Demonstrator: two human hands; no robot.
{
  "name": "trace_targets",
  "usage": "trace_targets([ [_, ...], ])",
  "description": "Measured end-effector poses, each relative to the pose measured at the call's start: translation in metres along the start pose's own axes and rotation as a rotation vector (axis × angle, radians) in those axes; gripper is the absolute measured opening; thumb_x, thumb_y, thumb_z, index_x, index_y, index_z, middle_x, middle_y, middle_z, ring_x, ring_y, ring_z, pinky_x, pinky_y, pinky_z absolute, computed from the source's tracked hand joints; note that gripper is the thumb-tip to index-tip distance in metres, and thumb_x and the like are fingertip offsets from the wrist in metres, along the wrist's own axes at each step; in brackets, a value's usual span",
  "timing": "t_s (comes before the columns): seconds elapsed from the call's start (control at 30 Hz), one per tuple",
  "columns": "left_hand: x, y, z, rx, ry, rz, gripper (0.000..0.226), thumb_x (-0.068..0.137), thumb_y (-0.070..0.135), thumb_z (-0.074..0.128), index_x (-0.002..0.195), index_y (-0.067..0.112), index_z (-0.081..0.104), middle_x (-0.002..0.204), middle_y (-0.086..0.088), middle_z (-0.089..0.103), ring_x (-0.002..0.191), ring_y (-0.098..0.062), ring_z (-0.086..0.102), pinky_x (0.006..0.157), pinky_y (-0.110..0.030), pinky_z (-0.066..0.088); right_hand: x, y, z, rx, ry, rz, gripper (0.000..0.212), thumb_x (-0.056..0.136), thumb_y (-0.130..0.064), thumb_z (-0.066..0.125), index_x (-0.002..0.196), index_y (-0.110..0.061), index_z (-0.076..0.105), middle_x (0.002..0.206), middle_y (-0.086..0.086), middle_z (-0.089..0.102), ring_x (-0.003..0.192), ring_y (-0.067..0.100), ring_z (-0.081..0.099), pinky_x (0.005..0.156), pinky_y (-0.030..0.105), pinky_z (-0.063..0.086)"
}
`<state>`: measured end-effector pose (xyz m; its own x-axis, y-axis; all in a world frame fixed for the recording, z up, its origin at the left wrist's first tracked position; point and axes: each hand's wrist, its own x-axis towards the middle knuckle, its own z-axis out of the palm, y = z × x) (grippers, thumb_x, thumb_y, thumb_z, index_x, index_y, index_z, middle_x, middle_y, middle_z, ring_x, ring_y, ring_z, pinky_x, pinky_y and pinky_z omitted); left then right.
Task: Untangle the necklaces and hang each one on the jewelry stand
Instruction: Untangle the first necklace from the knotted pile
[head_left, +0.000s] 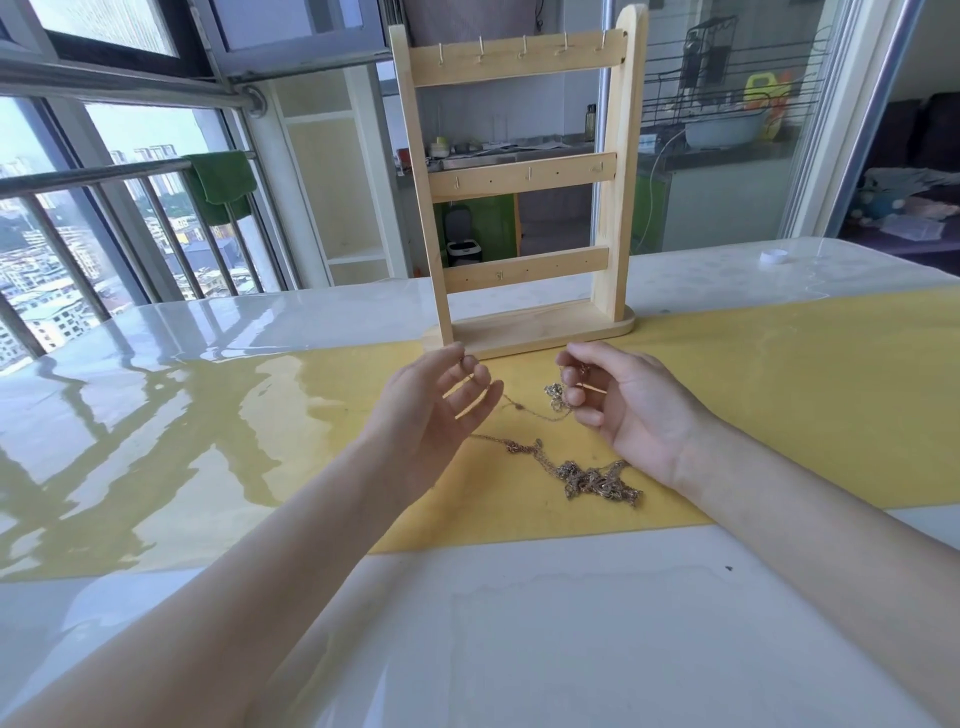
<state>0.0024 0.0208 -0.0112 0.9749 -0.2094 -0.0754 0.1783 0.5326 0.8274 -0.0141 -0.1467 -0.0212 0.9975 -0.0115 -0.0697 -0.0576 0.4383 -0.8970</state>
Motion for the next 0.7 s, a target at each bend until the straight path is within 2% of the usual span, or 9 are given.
trace_targets([
  [0.1, 0.001, 0.003, -0.001, -0.007, -0.007, 0.017, 0.004, 0.095, 0.01, 0.052, 0.093, 0.009, 0.049, 0.064, 0.0, 0.054, 0.05, -0.008, 0.055, 0.059, -0.023, 0.055, 0.001, 0.002, -0.001, -0.054, 0.095, -0.089, 0.02, 0.092, -0.007, 0.053, 0.073, -0.005, 0.057, 0.058, 0.002, 0.049, 0.042, 0.008, 0.042, 0.035, 0.017, 0.025],
  [0.2, 0.001, 0.005, -0.002, 0.01, 0.001, 0.051, 0.008, 0.095, 0.012, 0.052, 0.088, 0.012, 0.05, 0.064, 0.001, 0.053, 0.048, -0.006, 0.051, 0.05, -0.017, 0.048, 0.001, 0.003, -0.004, -0.266, 0.176, -0.181, 0.021, 0.091, -0.008, 0.054, 0.07, -0.008, 0.055, 0.059, 0.001, 0.048, 0.042, 0.008, 0.04, 0.036, 0.017, 0.024],
  [0.3, 0.0, 0.005, -0.002, 0.035, 0.01, 0.076, 0.011, 0.095, 0.011, 0.051, 0.085, 0.014, 0.046, 0.062, 0.002, 0.049, 0.043, -0.006, 0.042, 0.041, -0.015, 0.036, 0.003, 0.008, -0.005, -0.521, 0.224, -0.27, 0.021, 0.091, -0.013, 0.055, 0.07, -0.012, 0.053, 0.06, 0.0, 0.051, 0.044, 0.009, 0.04, 0.041, 0.02, 0.031],
  [0.37, -0.001, 0.005, -0.001, 0.066, -0.013, 0.098, 0.012, 0.095, 0.012, 0.05, 0.084, 0.015, 0.047, 0.063, 0.002, 0.049, 0.044, -0.005, 0.043, 0.041, -0.015, 0.036, 0.004, 0.011, -0.004, -0.758, 0.23, -0.337, 0.017, 0.09, -0.016, 0.057, 0.074, -0.017, 0.052, 0.067, 0.001, 0.058, 0.049, 0.011, 0.044, 0.052, 0.024, 0.036],
  [0.47, -0.003, 0.006, 0.002, 0.109, -0.08, 0.132, 0.016, 0.095, 0.013, 0.051, 0.08, 0.017, 0.049, 0.067, 0.003, 0.05, 0.05, -0.005, 0.047, 0.046, -0.014, 0.04, 0.003, 0.014, -0.002, -0.951, 0.176, -0.408, 0.013, 0.087, -0.015, 0.06, 0.082, -0.024, 0.053, 0.078, -0.005, 0.062, 0.056, 0.01, 0.049, 0.056, 0.026, 0.039],
  [0.5, -0.004, 0.007, 0.004, 0.106, -0.098, 0.138, 0.016, 0.095, 0.013, 0.051, 0.079, 0.017, 0.05, 0.068, 0.003, 0.051, 0.051, -0.005, 0.049, 0.048, -0.015, 0.042, 0.002, 0.015, -0.002, -0.998, 0.141, -0.438, 0.012, 0.087, -0.014, 0.061, 0.081, -0.024, 0.056, 0.08, -0.009, 0.06, 0.061, 0.009, 0.05, 0.059, 0.026, 0.039],
  [0.57, -0.006, 0.007, 0.009, 0.084, -0.128, 0.141, 0.015, 0.095, 0.013, 0.052, 0.08, 0.016, 0.052, 0.07, 0.002, 0.053, 0.053, -0.005, 0.051, 0.05, -0.015, 0.045, 0.0, 0.016, 0.0, -1.107, 0.067, -0.466, 0.013, 0.087, -0.017, 0.063, 0.077, -0.025, 0.061, 0.09, -0.013, 0.056, 0.086, 0.009, 0.048, 0.074, 0.023, 0.036],
  [0.63, -0.007, 0.007, 0.012, 0.07, -0.145, 0.134, 0.014, 0.095, 0.013, 0.052, 0.081, 0.016, 0.053, 0.07, 0.002, 0.053, 0.055, -0.005, 0.052, 0.051, -0.015, 0.046, -0.001, 0.018, 0.003, -1.187, 0.0, -0.474, 0.013, 0.087, -0.019, 0.064, 0.076, -0.027, 0.064, 0.106, -0.012, 0.052, 0.106, 0.01, 0.035, 0.089, 0.023, 0.029],
  [0.7, -0.008, 0.008, 0.014, 0.064, -0.156, 0.125, 0.014, 0.095, 0.014, 0.052, 0.081, 0.016, 0.053, 0.071, 0.001, 0.053, 0.056, -0.006, 0.052, 0.053, -0.015, 0.046, -0.002, 0.019, 0.006, -1.206, -0.056, -0.469, 0.013, 0.086, -0.02, 0.065, 0.079, -0.031, 0.064, 0.115, -0.015, 0.049, 0.111, 0.008, 0.028, 0.089, 0.02, 0.022],
])
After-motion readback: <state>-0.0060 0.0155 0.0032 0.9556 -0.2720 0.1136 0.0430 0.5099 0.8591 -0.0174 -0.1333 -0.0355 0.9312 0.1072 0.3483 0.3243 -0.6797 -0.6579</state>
